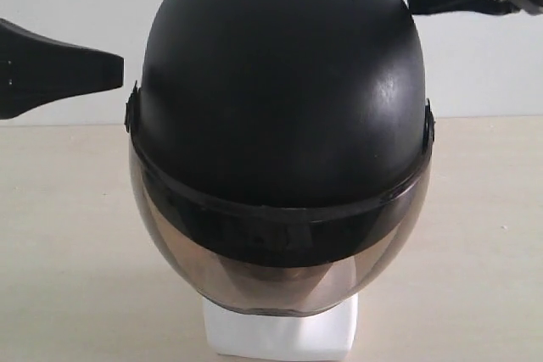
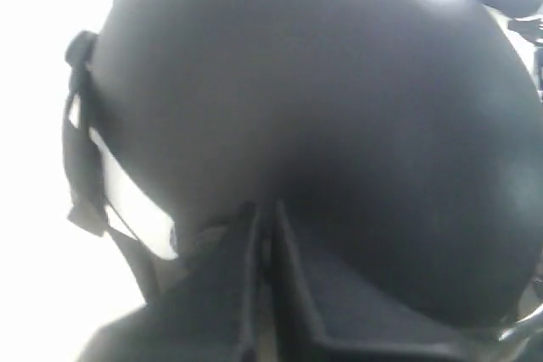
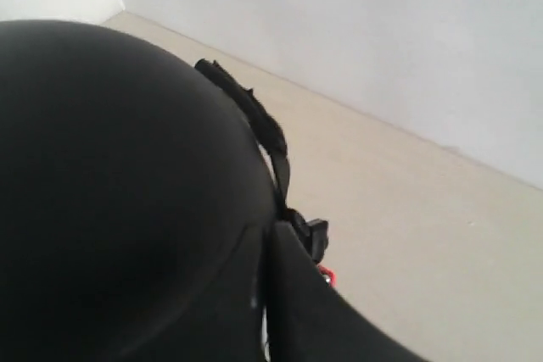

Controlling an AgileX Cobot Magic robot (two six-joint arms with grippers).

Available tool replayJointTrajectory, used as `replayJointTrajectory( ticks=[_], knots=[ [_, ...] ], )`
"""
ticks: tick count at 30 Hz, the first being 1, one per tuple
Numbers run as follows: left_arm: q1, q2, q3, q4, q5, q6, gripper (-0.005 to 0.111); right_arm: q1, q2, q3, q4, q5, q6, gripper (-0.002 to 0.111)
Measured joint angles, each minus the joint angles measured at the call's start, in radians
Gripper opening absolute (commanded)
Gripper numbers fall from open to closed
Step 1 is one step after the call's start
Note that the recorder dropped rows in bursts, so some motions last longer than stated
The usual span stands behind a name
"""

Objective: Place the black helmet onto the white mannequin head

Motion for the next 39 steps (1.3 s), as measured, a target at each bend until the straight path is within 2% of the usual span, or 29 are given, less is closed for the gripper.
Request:
replayJointTrajectory(
  ticks=[3, 5, 8, 11, 13, 21, 35, 39],
  knots=[
    [0.0, -0.067, 0.0, 0.0, 0.035, 0.0, 0.004, 0.0, -0.098, 0.0, -0.089, -0.068, 0.066, 0.0],
    [0.0, -0.135, 0.015, 0.0, 0.11, 0.0, 0.004, 0.0, -0.186, 0.026, -0.163, -0.1, 0.107, 0.0],
    [0.0, -0.279, 0.104, 0.0, 0.341, 0.0, 0.004, 0.0, -0.376, 0.208, -0.197, -0.235, 0.135, 0.0],
    [0.0, -0.396, 0.254, 0.002, 0.589, 0.0, 0.004, 0.0, -0.601, 0.468, -0.194, -0.441, 0.16, 0.0],
    [0.0, -0.451, 0.321, 0.004, 0.659, 0.0, 0.004, 0.0, -0.72, 0.566, -0.19, -0.506, 0.219, 0.0],
    [0.0, -0.52, 0.367, 0.004, 0.682, 0.002, 0.004, 0.0, -0.891, 0.61, -0.181, -0.513, 0.253, 0.0],
    [0.0, -0.522, 0.367, 0.004, 0.684, 0.004, 0.004, 0.0, -0.921, 0.612, -0.181, -0.513, 0.255, 0.0],
    [0.0, -0.522, 0.367, 0.004, 0.684, 0.004, 0.004, -0.063, -0.965, 0.62, -0.208, -0.464, 0.253, 0.0]
  ],
)
